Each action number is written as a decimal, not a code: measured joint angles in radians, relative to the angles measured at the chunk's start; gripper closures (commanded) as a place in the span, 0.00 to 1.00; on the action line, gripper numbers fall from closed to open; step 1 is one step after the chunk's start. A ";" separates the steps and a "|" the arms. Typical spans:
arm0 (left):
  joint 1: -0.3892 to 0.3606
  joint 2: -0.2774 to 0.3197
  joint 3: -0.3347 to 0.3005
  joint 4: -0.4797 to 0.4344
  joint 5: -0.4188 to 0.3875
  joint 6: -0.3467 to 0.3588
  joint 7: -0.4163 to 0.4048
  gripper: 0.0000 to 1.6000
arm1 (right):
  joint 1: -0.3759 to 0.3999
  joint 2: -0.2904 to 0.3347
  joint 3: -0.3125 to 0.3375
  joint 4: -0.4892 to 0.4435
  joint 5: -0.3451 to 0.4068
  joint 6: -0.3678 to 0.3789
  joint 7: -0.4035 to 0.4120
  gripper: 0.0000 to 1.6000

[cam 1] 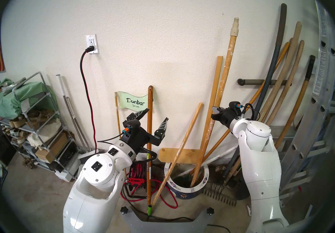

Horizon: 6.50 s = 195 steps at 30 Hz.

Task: Put wooden sticks into the pot

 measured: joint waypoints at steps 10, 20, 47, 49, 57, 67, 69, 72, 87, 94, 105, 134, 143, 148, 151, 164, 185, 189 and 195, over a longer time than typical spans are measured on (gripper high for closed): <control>0.000 0.000 0.000 0.000 0.000 0.000 0.000 0.00 | -0.031 -0.009 0.000 0.020 -0.005 -0.005 -0.008 1.00; 0.000 0.000 0.000 0.000 0.000 0.000 0.000 0.00 | -0.051 -0.014 -0.001 0.033 -0.010 -0.007 -0.016 1.00; 0.000 0.000 0.000 0.000 0.000 0.000 0.000 0.00 | 0.033 -0.033 -0.039 0.179 -0.043 -0.089 -0.054 1.00; 0.000 0.000 0.000 0.000 0.000 0.000 0.000 0.00 | 0.049 -0.036 -0.044 0.200 -0.046 -0.098 -0.058 1.00; 0.000 0.000 0.000 0.000 0.000 0.000 0.000 0.00 | 0.103 -0.047 -0.061 0.273 -0.058 -0.125 -0.074 1.00; 0.000 0.000 0.000 0.000 0.000 0.000 0.000 0.00 | 0.181 -0.064 -0.076 0.382 -0.072 -0.160 -0.100 1.00; 0.000 0.000 0.000 0.000 0.000 0.000 0.000 0.00 | 0.199 -0.068 -0.080 0.407 -0.075 -0.166 -0.105 1.00; 0.000 0.000 0.000 0.000 0.000 0.000 0.000 0.00 | 0.222 -0.073 -0.085 0.438 -0.082 -0.171 -0.115 1.00; 0.000 0.000 0.000 0.000 0.000 0.000 0.000 0.00 | 0.343 -0.096 -0.096 0.614 -0.108 -0.216 -0.164 1.00; 0.000 0.000 0.000 0.000 0.000 0.000 0.000 0.00 | 0.395 -0.110 -0.096 0.696 -0.118 -0.240 -0.193 1.00; 0.000 0.000 0.000 0.000 0.000 0.000 0.000 0.00 | 0.466 -0.128 -0.095 0.828 -0.132 -0.287 -0.235 1.00; 0.000 0.000 0.000 0.000 0.000 0.000 0.000 0.00 | 0.520 -0.136 -0.088 0.934 -0.118 -0.349 -0.250 0.58; 0.000 0.000 0.000 0.000 0.000 0.000 0.000 0.00 | 0.481 -0.136 -0.087 0.875 -0.114 -0.323 -0.235 0.46; 0.000 0.000 0.000 0.000 0.000 0.000 0.000 0.00 | 0.453 -0.135 -0.088 0.847 -0.115 -0.306 -0.231 0.33; 0.000 0.000 0.000 0.000 0.000 0.000 0.000 0.00 | 0.440 -0.135 -0.089 0.833 -0.120 -0.300 -0.231 0.34; 0.000 0.000 0.000 0.000 0.000 0.000 0.000 0.00 | 0.389 -0.135 -0.084 0.737 -0.131 -0.275 -0.233 0.22; 0.000 0.000 0.000 0.000 0.000 0.000 0.000 0.00 | 0.253 -0.136 -0.055 0.416 -0.094 -0.228 -0.170 0.16; 0.000 0.000 0.000 0.000 0.000 0.000 0.000 0.00 | 0.226 -0.135 -0.053 0.349 -0.089 -0.224 -0.156 0.17; 0.000 0.000 0.000 0.000 0.000 0.000 0.000 0.00 | 0.186 -0.133 -0.043 0.255 -0.078 -0.209 -0.139 0.18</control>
